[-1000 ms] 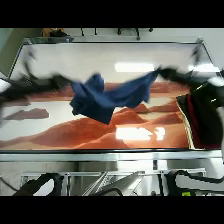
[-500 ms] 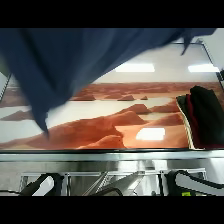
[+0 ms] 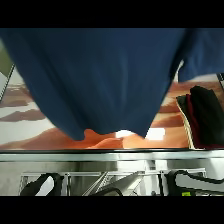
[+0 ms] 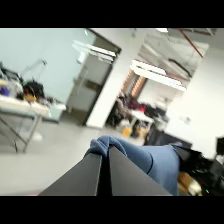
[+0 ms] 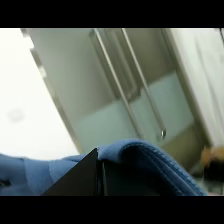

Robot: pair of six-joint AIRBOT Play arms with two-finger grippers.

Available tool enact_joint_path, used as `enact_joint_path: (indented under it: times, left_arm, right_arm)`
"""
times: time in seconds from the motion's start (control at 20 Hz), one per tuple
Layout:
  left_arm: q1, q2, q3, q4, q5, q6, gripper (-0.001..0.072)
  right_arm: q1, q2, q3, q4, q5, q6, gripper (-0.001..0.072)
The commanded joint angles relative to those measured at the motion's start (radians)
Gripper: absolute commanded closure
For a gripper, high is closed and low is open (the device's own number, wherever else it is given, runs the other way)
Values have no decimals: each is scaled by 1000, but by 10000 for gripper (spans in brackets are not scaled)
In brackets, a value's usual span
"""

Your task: Fold the shirts.

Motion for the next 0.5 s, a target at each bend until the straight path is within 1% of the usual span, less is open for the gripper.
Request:
enact_joint_path:
  times: [0.0, 0.1, 0.2, 0.25, 0.3, 0.35, 0.4, 0.45]
  left_arm:
    - [-167, -110, -95, 214, -28, 49, 690]
    - [-254, -216, -152, 403, 12, 45, 691]
    - [-312, -345, -229, 513, 115, 47, 689]
    - [-327, -417, -265, 536, 172, 46, 678]
    - [-328, -481, -288, 527, 206, 46, 306]
    - [-323, -546, -293, 524, 227, 29, 32]
    - [-309, -596, -280, 525, 212, 21, 32]
    - [-281, -638, -251, 525, 168, 10, 32]
  right_arm:
    - [132, -106, -109, -224, 64, 4, 690]
    - [204, -230, -131, -412, 61, 4, 689]
    - [240, -388, -131, -535, 49, 6, 688]
    - [243, -463, -131, -552, 46, 15, 628]
    - [240, -540, -131, -554, 40, 30, 431]
    - [233, -600, -131, -554, 38, 34, 329]
    - [221, -649, -131, -554, 40, 34, 257]
    - [204, -678, -131, -554, 45, 34, 187]
